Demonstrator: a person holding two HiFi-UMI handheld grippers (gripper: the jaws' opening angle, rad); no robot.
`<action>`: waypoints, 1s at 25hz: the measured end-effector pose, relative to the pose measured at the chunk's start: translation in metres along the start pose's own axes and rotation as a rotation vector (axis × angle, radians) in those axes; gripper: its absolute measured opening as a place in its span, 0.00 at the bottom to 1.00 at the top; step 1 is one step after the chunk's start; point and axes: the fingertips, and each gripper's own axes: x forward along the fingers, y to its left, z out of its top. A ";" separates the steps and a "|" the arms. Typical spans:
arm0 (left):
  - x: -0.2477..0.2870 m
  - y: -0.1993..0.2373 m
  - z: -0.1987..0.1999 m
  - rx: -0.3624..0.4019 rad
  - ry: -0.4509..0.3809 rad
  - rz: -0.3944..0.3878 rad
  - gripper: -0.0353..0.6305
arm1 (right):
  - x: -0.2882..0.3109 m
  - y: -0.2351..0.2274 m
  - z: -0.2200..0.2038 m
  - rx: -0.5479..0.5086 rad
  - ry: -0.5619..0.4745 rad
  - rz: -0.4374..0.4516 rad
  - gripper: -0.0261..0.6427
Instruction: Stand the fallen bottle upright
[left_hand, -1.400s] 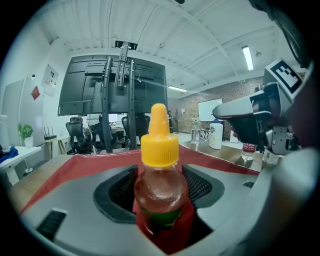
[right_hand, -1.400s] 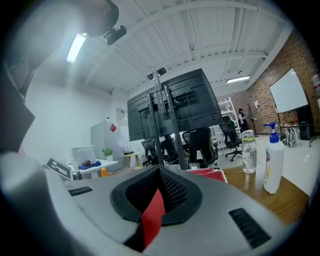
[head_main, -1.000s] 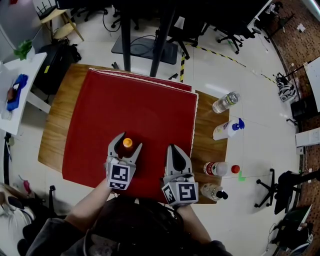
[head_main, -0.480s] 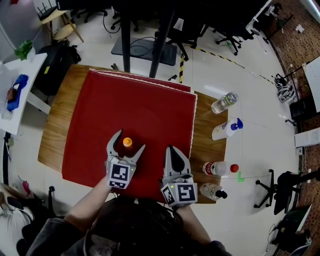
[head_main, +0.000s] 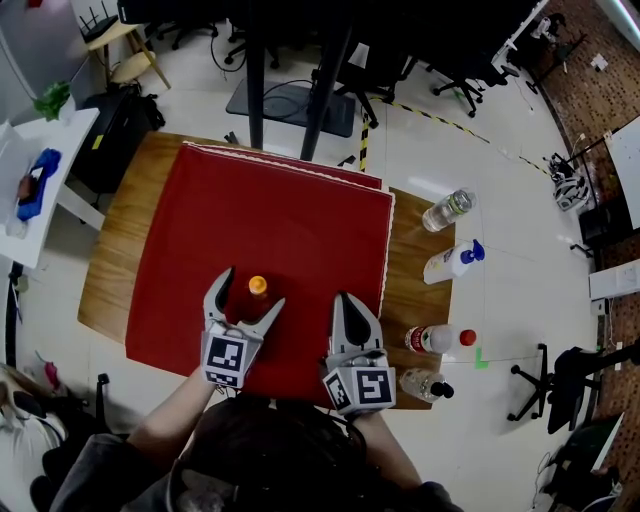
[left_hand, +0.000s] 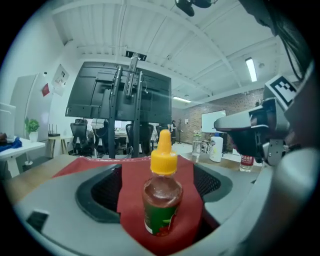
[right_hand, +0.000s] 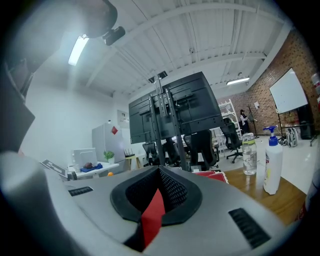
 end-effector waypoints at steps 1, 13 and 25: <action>-0.006 -0.003 0.007 0.016 -0.016 -0.007 0.73 | -0.001 0.000 0.002 0.000 -0.005 -0.001 0.05; -0.044 -0.007 0.038 -0.013 -0.069 -0.018 0.68 | -0.017 0.013 0.019 -0.015 -0.031 0.010 0.05; -0.078 -0.001 0.085 -0.057 -0.123 0.079 0.11 | -0.037 0.021 0.036 -0.024 -0.063 0.028 0.05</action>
